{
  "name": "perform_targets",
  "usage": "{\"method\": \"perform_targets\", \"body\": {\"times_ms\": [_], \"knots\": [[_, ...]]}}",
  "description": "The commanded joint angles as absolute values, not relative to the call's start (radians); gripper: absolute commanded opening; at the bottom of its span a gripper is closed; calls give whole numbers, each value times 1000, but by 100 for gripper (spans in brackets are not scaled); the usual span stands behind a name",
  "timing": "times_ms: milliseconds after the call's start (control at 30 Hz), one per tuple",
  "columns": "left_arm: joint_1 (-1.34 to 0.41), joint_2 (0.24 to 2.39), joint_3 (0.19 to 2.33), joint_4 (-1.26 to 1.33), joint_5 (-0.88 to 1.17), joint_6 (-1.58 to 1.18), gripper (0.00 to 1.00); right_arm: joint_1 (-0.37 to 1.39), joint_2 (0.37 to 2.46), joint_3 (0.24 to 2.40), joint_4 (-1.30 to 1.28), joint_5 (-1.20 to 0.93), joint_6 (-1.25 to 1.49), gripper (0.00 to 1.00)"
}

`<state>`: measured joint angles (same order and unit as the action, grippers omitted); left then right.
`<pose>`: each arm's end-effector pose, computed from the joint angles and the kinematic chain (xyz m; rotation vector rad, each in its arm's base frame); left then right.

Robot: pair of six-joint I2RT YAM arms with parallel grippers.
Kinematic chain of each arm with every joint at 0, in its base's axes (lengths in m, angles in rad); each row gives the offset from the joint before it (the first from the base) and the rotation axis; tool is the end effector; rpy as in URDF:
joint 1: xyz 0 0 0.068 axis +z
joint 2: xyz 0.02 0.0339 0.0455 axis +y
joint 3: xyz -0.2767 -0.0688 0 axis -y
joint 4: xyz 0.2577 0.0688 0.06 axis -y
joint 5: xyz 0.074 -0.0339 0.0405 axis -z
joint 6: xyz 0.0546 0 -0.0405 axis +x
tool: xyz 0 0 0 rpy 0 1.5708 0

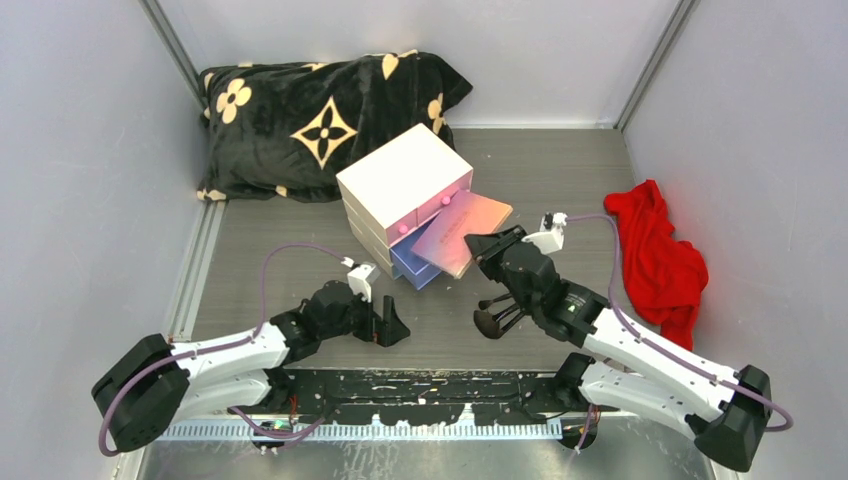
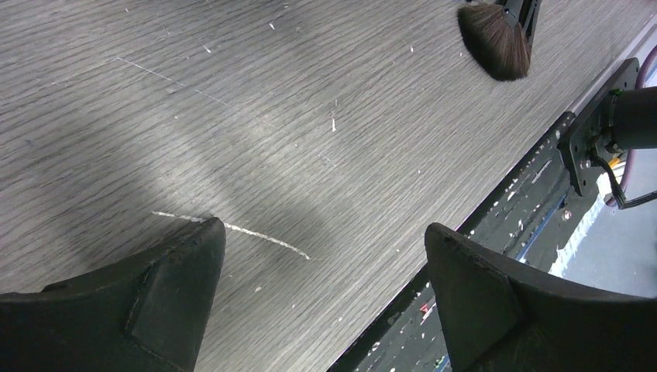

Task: Organize the makeup
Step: Place the makeup in the drawer.

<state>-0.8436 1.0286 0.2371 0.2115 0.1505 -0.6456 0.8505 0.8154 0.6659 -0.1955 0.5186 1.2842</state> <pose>0.1322 -0.1609 0.1392 0.3240 2.3036 -0.9800 0.1578 0.1387 0.2948 0.7761 1.8290 0.9532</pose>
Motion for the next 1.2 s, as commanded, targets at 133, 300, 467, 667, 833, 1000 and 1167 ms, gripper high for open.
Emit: {"method": "perform_targets", "body": {"times_ms": [133, 300, 467, 667, 833, 1000, 1167], "knots": [[-839, 949, 241, 180, 147, -629, 100, 974, 860, 751, -114, 776, 1407, 1], [-840, 944, 239, 177, 154, -622, 100, 1044, 836, 769, -183, 877, 1441, 1], [-839, 958, 235, 210, 166, -626, 100, 1110, 866, 821, -262, 953, 1478, 1], [-841, 943, 221, 227, 180, -626, 100, 1155, 860, 795, -389, 1029, 1630, 1], [-841, 923, 223, 215, 201, -618, 100, 1161, 905, 795, -477, 1083, 1731, 1], [-840, 866, 213, 182, 198, -619, 100, 1161, 1001, 852, -488, 1132, 1744, 1], [-840, 811, 209, 147, 195, -628, 100, 1161, 1130, 941, -512, 1163, 1784, 1]]}}
